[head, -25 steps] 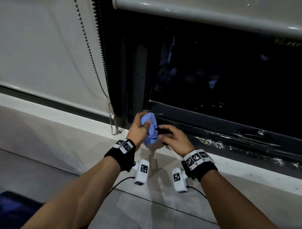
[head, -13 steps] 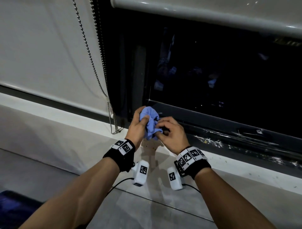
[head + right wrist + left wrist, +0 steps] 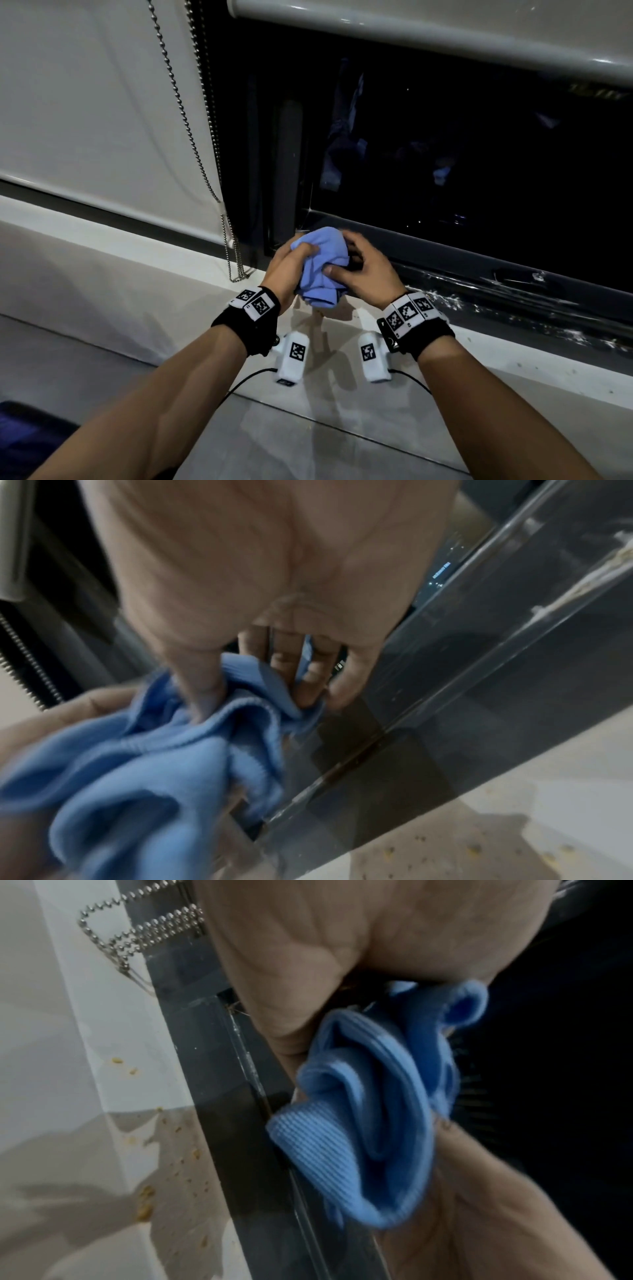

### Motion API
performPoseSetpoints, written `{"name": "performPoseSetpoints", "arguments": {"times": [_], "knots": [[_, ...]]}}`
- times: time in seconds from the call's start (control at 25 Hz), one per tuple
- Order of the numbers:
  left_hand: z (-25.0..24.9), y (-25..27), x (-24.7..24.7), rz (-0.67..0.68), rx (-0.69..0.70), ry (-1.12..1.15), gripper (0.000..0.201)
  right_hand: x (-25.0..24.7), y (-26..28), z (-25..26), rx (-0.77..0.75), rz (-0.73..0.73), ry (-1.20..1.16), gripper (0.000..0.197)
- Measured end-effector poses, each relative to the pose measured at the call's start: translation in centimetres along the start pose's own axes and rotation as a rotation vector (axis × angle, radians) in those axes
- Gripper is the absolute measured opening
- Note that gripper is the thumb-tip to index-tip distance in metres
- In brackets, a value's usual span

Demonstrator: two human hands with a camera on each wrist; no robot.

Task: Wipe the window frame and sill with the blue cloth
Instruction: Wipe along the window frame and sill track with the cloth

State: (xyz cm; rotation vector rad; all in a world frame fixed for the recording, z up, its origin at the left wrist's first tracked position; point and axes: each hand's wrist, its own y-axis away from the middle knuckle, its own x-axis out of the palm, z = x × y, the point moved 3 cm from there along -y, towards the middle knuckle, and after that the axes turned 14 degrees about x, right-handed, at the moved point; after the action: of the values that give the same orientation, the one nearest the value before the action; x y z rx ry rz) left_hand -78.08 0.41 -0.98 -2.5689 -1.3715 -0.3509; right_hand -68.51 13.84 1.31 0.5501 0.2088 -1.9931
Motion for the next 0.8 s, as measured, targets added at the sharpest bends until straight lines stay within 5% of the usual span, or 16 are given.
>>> {"name": "performPoseSetpoints", "arguments": {"times": [0.12, 0.28, 0.48, 0.56, 0.68, 0.8], "knots": [[-0.7, 0.1, 0.8, 0.080, -0.050, 0.074, 0.049, -1.2, -0.2, -0.3, 0.030, -0.115, 0.134, 0.011], [-1.0, 0.6, 1.8, 0.193, -0.122, 0.113, 0.028, -2.6, -0.1, -1.3, 0.110, -0.133, -0.006, 0.011], [-0.5, -0.5, 1.9, 0.220, 0.143, -0.300, 0.011, -2.8, 0.5, -0.7, 0.024, -0.178, 0.122, 0.021], [-0.5, -0.7, 1.9, 0.200, 0.203, -0.418, 0.022, -3.2, 1.5, 0.2, -0.084, -0.145, 0.020, 0.048], [-0.7, -0.7, 2.2, 0.175, 0.238, -0.476, 0.042, -3.0, 2.6, 1.2, -0.149, -0.037, 0.043, 0.059], [-0.8, -0.6, 2.7, 0.252, 0.200, -0.439, 0.033, -3.5, 2.0, 0.3, -0.121, -0.110, 0.120, 0.036]]}}
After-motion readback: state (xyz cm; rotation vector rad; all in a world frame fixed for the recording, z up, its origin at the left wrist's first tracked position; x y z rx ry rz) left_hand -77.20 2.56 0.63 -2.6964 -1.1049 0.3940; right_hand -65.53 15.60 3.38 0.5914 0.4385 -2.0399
